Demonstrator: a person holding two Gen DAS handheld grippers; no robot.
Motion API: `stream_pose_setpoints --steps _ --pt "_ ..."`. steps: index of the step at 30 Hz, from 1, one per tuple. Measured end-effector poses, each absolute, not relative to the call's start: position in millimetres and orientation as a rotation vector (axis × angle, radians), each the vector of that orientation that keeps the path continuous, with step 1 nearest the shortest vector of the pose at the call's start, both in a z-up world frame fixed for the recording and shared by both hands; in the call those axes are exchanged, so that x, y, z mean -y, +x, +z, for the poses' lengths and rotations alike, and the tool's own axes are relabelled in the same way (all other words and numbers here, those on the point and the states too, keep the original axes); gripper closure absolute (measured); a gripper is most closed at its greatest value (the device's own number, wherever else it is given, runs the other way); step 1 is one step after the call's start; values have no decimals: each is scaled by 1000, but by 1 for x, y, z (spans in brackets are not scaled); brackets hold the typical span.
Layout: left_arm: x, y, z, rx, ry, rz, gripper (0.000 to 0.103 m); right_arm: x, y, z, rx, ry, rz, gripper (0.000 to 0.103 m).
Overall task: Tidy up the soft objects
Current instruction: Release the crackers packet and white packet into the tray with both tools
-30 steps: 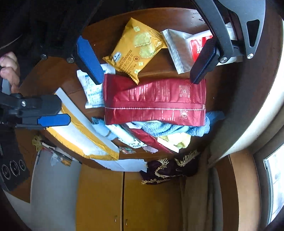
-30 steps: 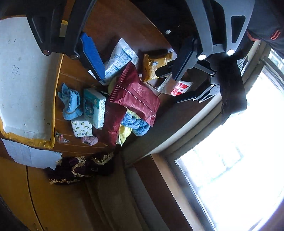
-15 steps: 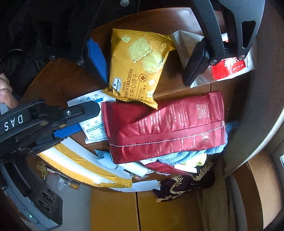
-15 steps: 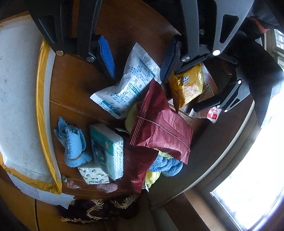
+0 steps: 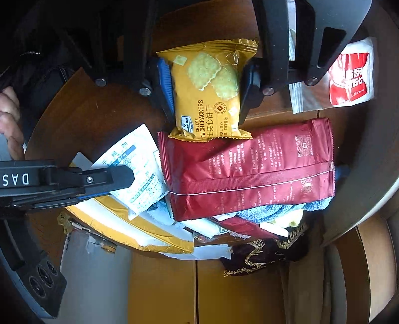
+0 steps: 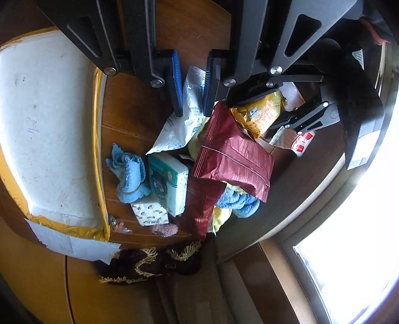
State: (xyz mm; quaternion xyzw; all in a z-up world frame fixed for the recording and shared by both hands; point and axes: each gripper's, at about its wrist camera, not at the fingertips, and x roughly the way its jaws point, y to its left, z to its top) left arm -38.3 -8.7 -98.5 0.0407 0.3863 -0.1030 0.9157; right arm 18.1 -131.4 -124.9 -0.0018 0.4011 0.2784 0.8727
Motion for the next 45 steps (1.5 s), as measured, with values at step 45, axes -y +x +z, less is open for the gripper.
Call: stream_pose_setpoints --steps 45 --pt "130 141 -68 -875 -180 -354 61 314 82 -141 -693 322 260 88"
